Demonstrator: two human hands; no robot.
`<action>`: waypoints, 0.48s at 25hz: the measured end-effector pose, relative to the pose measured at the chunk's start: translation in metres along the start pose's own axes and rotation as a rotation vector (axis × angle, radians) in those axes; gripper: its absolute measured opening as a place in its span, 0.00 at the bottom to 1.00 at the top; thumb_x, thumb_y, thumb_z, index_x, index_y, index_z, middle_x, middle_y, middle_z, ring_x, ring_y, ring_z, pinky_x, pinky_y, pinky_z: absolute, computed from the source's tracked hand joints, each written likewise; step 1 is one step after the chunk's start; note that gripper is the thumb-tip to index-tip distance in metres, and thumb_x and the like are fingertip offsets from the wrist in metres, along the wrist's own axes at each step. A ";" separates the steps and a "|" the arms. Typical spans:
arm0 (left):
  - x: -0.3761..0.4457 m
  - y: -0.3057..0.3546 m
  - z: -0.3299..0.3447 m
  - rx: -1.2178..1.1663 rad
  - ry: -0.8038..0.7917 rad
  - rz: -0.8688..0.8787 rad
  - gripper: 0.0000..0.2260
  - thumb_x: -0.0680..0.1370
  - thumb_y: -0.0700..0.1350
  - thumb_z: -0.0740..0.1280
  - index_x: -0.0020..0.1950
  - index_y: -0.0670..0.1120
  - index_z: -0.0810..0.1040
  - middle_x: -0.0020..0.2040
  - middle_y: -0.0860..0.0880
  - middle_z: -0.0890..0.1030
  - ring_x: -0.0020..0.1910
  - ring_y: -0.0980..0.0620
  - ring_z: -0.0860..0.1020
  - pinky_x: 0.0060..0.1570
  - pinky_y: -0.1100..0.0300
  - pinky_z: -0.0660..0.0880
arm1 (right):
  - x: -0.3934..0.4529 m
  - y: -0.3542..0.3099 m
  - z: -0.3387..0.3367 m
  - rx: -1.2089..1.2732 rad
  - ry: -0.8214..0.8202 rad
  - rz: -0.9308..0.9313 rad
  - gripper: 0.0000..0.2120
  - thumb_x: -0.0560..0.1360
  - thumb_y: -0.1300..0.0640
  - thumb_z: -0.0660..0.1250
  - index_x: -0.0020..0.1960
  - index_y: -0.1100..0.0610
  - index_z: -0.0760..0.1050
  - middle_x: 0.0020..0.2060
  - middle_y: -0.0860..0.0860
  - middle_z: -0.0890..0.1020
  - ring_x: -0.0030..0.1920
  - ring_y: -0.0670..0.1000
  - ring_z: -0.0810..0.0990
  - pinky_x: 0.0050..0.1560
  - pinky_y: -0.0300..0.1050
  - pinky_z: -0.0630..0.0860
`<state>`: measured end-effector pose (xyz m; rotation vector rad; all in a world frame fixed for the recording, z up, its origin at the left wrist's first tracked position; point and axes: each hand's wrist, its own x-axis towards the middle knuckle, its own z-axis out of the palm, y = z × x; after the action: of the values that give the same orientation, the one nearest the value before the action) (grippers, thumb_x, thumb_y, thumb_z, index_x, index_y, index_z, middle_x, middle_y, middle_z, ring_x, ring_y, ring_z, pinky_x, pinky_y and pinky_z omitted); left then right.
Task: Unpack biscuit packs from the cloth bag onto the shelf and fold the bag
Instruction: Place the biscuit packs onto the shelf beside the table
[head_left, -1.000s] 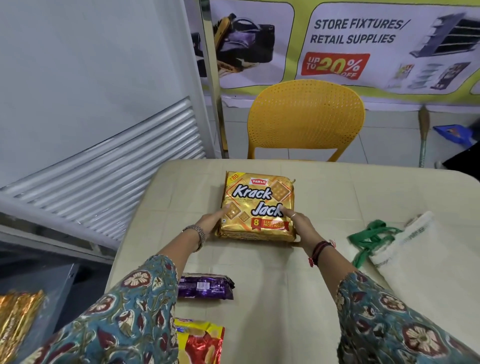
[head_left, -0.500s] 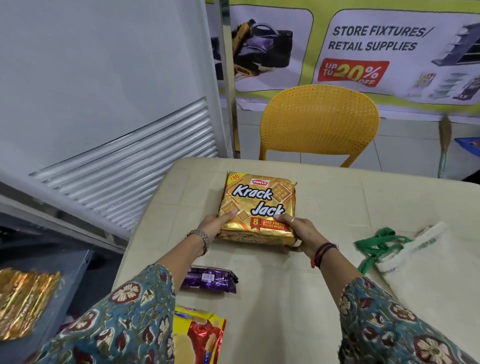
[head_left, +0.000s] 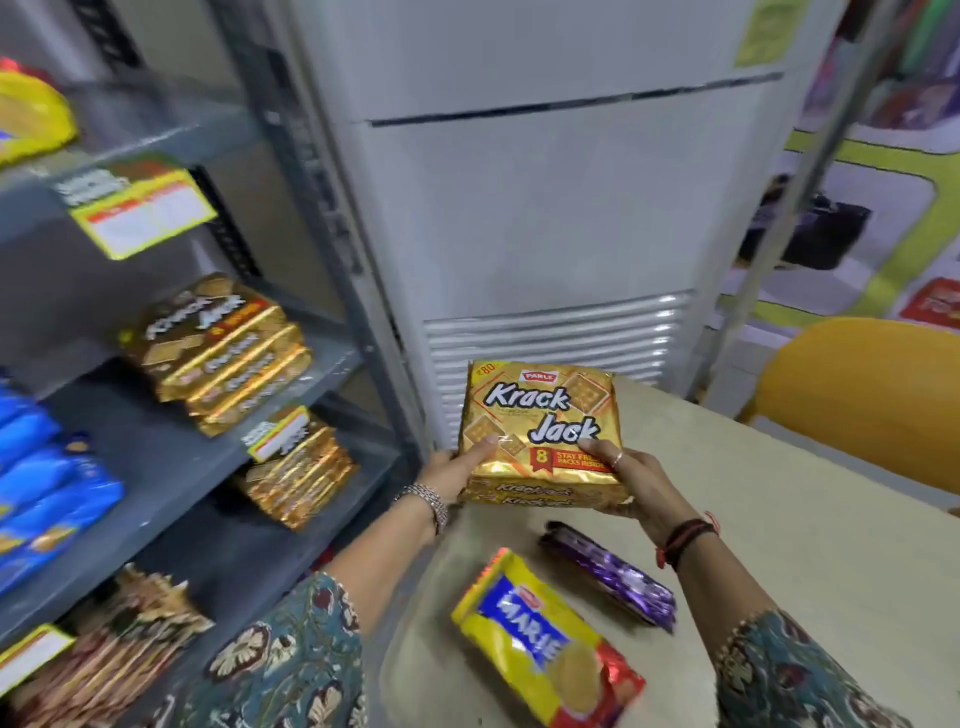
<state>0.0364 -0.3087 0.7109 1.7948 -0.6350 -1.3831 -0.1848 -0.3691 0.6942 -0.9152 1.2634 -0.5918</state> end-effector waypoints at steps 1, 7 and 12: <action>-0.004 0.000 -0.025 -0.033 0.037 -0.011 0.44 0.49 0.69 0.75 0.57 0.43 0.79 0.50 0.46 0.84 0.49 0.48 0.83 0.58 0.50 0.77 | 0.000 -0.010 0.024 -0.028 -0.035 -0.017 0.37 0.53 0.36 0.74 0.54 0.59 0.79 0.45 0.53 0.86 0.44 0.52 0.83 0.41 0.45 0.78; -0.038 0.019 -0.164 -0.195 0.284 0.082 0.46 0.50 0.73 0.70 0.61 0.47 0.76 0.58 0.47 0.80 0.56 0.46 0.79 0.62 0.49 0.74 | 0.016 -0.073 0.173 -0.161 -0.236 -0.112 0.37 0.54 0.37 0.76 0.55 0.61 0.79 0.45 0.55 0.86 0.43 0.53 0.85 0.39 0.44 0.79; -0.042 0.044 -0.250 -0.361 0.431 0.141 0.41 0.54 0.69 0.73 0.60 0.46 0.77 0.57 0.46 0.81 0.55 0.45 0.80 0.59 0.48 0.75 | 0.037 -0.132 0.283 -0.189 -0.332 -0.161 0.33 0.58 0.42 0.78 0.55 0.62 0.78 0.46 0.55 0.86 0.43 0.53 0.85 0.44 0.49 0.82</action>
<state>0.2666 -0.2343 0.8000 1.6446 -0.2555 -0.9057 0.1108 -0.3984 0.7965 -1.2273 0.9625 -0.4279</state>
